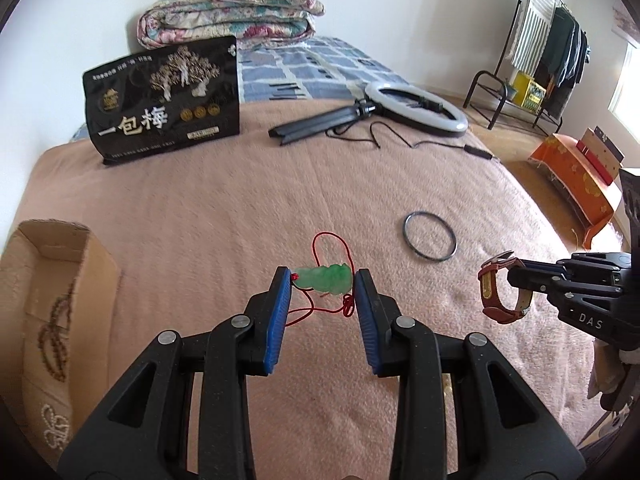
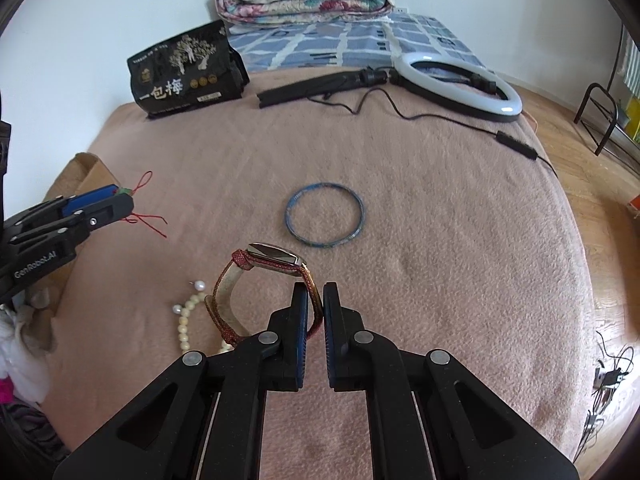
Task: Organize jewelry
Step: 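Carry the jade pendant and red watch over the cardboard box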
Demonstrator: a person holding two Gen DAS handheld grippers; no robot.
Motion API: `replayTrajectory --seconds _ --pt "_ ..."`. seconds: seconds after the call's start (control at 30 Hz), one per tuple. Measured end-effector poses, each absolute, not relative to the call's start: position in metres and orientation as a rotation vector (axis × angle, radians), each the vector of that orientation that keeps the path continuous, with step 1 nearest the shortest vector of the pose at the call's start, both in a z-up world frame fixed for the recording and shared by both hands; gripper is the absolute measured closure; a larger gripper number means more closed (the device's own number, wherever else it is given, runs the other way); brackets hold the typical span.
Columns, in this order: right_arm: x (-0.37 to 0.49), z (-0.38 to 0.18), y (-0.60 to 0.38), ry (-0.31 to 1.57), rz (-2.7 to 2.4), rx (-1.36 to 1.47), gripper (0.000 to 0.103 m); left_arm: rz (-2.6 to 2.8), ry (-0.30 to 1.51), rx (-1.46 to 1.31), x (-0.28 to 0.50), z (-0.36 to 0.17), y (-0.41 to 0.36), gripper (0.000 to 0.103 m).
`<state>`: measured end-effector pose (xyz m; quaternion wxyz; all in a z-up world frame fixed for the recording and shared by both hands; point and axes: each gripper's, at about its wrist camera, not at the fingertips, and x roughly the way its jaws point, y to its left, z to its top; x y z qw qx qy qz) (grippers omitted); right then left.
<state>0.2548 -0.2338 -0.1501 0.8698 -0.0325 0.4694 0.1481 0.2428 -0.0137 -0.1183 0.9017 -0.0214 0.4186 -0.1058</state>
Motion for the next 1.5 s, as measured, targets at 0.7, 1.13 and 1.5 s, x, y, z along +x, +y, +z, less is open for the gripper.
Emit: replayTrajectory --seconds 0.7,1.13,1.5 --pt "0.211 -0.107 -0.165 0.891 0.412 -0.113 0.097 -0.14 0.765 -0.091 0.191 -0.055 0.069 0.071" --pt "0.198 -0.098 -0.099 0.876 0.515 -0.136 0.097 0.014 0.759 -0.145 0.155 -0.056 0.168 0.071" --pt "0.206 -0.093 -0.028 0.862 0.605 -0.159 0.097 0.119 0.773 -0.177 0.132 -0.07 0.227 0.071"
